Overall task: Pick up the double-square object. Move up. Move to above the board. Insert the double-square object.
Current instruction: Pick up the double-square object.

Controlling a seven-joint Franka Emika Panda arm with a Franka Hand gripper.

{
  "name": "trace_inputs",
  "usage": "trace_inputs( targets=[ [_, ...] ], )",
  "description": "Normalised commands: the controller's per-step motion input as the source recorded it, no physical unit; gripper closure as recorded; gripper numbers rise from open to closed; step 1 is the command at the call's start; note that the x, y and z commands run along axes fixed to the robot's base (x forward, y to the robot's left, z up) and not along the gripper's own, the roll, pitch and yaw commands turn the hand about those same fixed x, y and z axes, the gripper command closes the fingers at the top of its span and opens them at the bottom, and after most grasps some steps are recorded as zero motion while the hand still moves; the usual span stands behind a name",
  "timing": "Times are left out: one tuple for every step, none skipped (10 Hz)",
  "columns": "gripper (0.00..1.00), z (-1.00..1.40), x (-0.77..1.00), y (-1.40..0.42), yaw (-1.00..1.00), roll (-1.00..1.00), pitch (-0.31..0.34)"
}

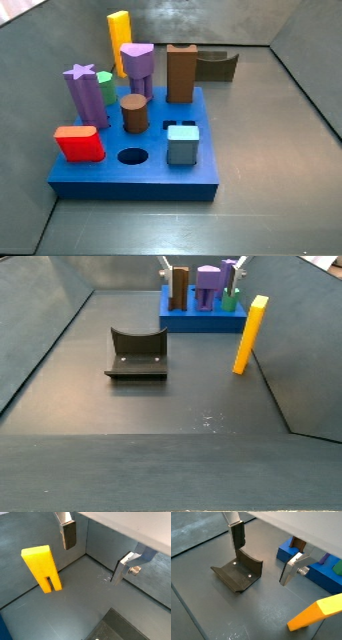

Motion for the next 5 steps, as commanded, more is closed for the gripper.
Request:
trace_inputs(
  targets=[
    [0.0,-0.15,-0.33,0.0,-0.12,0.08,0.037],
    [0.0,-0.16,-0.75,0.0,-0.34,0.06,0.0],
    [0.0,-0.08,-0.79,-0.02,-0.36,0.07,0.0],
    [0.0,0.0,-0.75,0.0,-0.41,0.07,0.0],
    [0.0,0.0,-0.72,0.0,-0.47,0.04,-0.01]
  ],
)
